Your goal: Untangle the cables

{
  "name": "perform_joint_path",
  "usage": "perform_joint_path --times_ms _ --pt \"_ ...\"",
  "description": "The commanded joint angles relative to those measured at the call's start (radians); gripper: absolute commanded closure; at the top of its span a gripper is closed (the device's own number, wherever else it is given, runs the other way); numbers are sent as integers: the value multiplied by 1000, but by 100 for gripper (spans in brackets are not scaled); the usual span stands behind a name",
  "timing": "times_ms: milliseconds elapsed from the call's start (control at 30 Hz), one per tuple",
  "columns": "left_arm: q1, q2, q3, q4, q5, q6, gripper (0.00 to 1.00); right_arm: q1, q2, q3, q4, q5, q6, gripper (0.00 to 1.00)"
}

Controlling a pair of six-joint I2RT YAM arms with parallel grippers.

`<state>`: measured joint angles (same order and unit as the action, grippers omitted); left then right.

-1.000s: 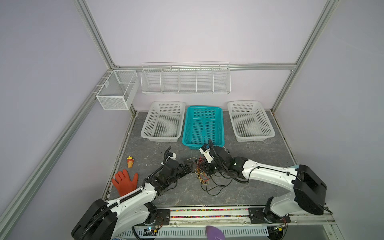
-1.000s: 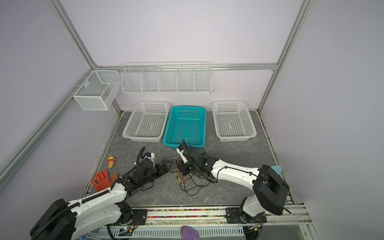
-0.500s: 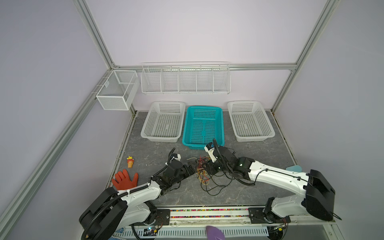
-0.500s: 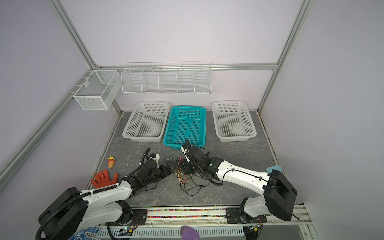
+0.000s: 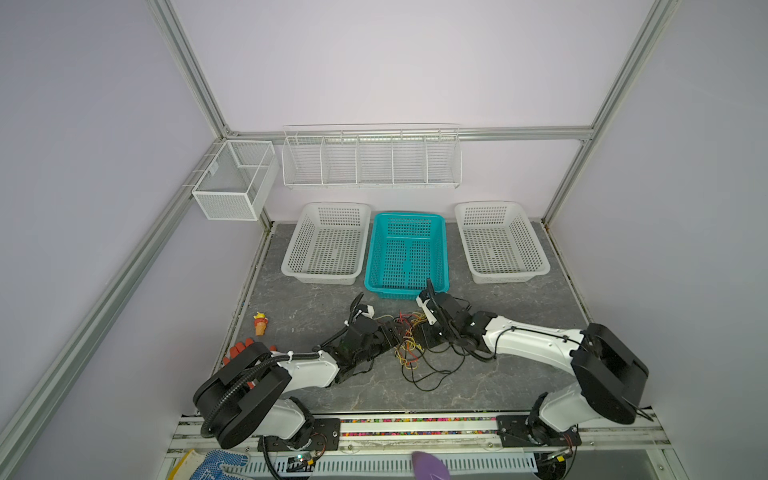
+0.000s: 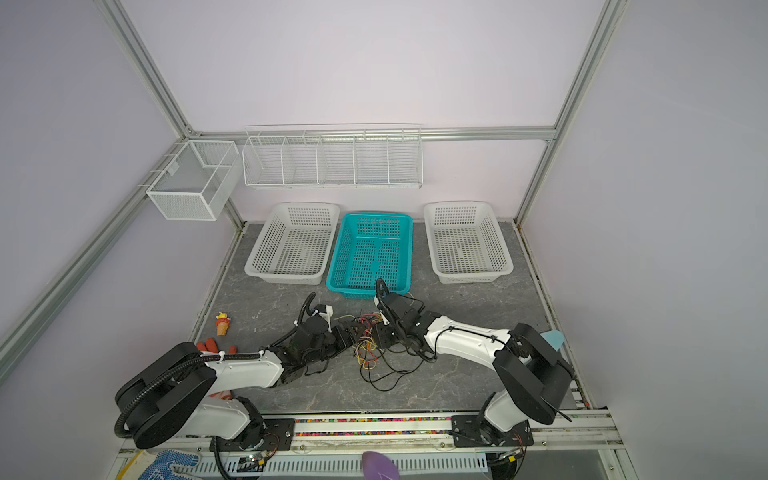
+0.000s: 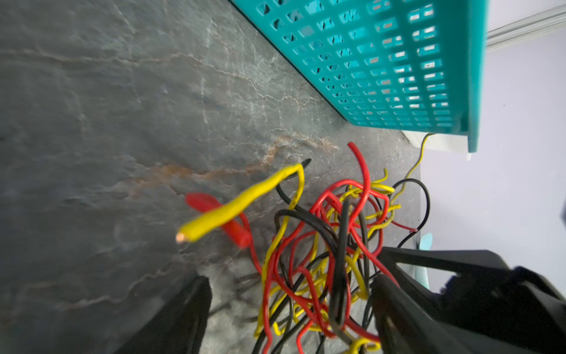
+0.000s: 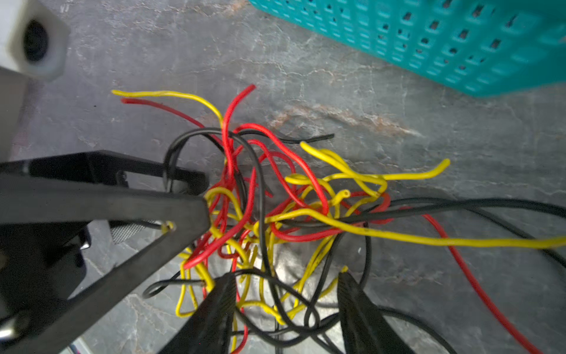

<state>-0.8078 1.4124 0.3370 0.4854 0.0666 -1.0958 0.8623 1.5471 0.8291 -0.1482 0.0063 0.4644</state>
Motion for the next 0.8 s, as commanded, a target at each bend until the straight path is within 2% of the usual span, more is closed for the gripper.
perform_joint_path --times_ms 0,100,233,333,467,667,767 --pt "-4 16 8 11 8 -28 23 -7 26 -17 56 -51 17 46" --pt "-5 9 4 2 4 -26 28 -9 63 -10 81 -70 15 49" --pt "-5 0 -3 1 -1 -25 34 -9 100 -3 107 -95 13 61" --pt "-5 -10 -12 4 -4 -24 37 -7 87 -22 148 -125 11 69" --pt "-5 -25 -27 7 -14 -23 45 -1 58 -27 151 -154 -3 82" --pt "-4 -50 -32 -1 -17 -17 58 13 -43 -33 110 -154 -17 90" --pt "-5 -78 -29 -26 -19 -10 68 18 -101 -37 75 -151 -28 92"
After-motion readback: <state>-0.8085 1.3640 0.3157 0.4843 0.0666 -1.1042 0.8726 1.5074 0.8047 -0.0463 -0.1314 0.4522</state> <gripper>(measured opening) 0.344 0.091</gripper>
